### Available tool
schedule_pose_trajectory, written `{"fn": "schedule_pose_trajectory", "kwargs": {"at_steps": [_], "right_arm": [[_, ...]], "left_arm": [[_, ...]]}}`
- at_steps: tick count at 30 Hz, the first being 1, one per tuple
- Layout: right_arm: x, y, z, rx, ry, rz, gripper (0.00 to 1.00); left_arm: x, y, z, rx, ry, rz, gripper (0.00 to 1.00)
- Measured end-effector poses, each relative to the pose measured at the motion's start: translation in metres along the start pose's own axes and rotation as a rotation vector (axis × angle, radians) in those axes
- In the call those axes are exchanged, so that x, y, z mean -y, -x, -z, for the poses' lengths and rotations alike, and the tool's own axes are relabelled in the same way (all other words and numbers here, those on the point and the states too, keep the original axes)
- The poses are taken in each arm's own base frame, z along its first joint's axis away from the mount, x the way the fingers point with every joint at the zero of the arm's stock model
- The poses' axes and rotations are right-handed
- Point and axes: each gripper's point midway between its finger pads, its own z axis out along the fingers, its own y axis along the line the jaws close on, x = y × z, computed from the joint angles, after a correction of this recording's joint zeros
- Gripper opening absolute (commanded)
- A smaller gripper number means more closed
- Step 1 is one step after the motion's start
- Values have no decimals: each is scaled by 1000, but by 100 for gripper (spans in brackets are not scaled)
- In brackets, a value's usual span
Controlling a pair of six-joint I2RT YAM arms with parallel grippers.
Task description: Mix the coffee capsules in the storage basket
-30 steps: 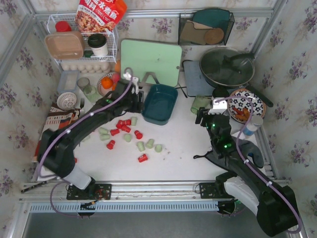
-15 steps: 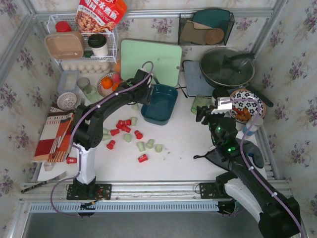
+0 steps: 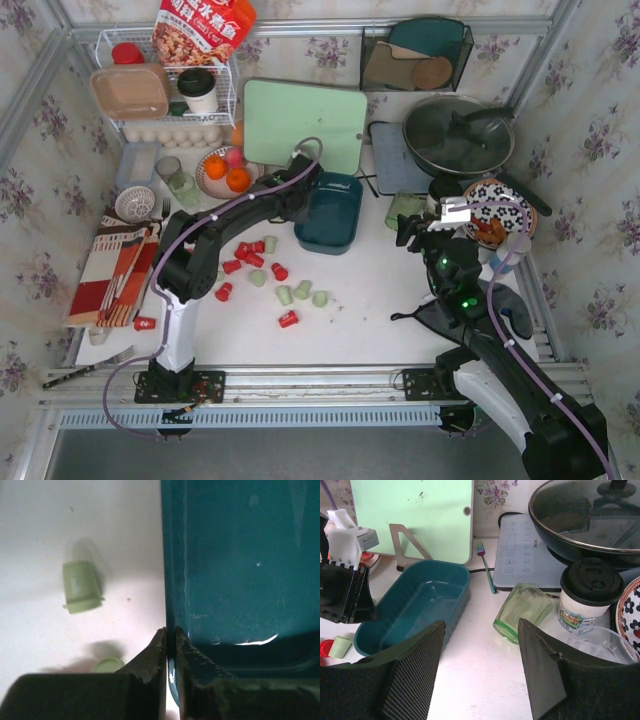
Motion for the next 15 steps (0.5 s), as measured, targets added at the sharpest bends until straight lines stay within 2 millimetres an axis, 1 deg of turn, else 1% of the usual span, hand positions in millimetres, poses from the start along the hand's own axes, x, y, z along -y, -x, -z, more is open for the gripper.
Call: {"fn": "schedule_pose_trajectory", "kwargs": {"at_steps": [3,5,7,10,12,15], "right_arm": [[0,1,1,0,-1,0,67],[1,2,2,6,-3,-2,67],[1,4,3,11,-3,-7,67],[1,5,4,15,-5,-7,67],[1,6,4,18,-4,-9,67],[0,7,5,19,-4,-20,67]], "left_arm": [[10,-7,6,0,28,32,4],[14,-16,12,-5,51,64,1],[14,-27,19,-11,74,107,0],[16,-38,31,1,106,181,0],[20,-40,38,18,114,231,0],[28,-37,43,40,114,302,0]]}}
